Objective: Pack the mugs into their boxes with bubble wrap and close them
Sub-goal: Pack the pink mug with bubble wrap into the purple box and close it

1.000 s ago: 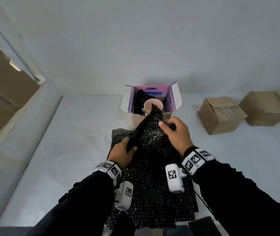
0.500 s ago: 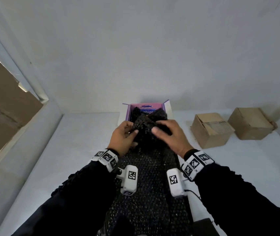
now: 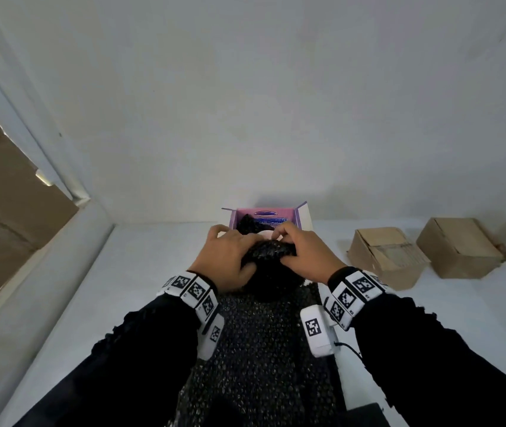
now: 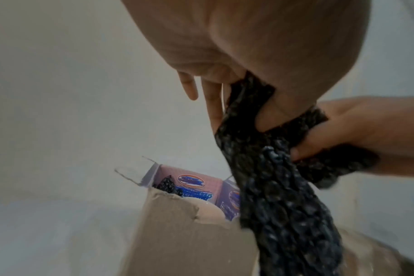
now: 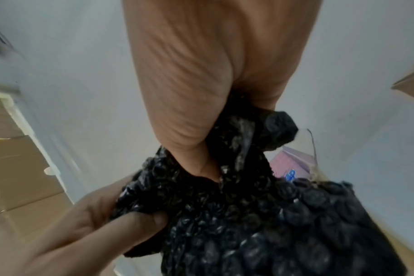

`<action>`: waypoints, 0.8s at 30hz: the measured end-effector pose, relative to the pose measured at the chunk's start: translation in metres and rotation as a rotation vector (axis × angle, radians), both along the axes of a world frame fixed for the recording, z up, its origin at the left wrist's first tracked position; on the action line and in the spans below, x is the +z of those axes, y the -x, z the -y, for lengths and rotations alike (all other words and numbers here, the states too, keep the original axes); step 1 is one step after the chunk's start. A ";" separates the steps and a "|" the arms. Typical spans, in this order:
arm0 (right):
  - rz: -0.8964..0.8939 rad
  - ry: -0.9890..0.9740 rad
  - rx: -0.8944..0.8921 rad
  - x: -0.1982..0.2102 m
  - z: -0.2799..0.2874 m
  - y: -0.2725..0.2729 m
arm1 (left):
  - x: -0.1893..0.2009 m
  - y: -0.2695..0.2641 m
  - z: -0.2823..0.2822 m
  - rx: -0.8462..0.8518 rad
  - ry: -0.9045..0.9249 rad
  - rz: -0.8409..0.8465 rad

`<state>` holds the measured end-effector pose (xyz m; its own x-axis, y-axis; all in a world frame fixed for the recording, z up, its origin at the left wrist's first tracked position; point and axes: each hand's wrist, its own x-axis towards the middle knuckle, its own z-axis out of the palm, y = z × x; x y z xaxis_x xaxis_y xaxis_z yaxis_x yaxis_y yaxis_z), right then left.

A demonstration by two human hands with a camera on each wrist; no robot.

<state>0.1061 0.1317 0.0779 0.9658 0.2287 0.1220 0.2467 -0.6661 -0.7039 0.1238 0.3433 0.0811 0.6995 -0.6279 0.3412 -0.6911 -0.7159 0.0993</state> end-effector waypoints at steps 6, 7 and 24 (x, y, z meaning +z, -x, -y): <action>-0.022 -0.070 -0.003 0.016 0.014 -0.030 | 0.010 -0.032 0.008 0.035 0.225 -0.144; -0.004 -0.083 -0.001 0.019 0.015 -0.036 | 0.014 -0.036 0.010 0.015 0.274 -0.172; 0.349 0.025 -0.227 0.005 0.028 -0.136 | 0.001 -0.147 0.039 0.015 0.276 0.024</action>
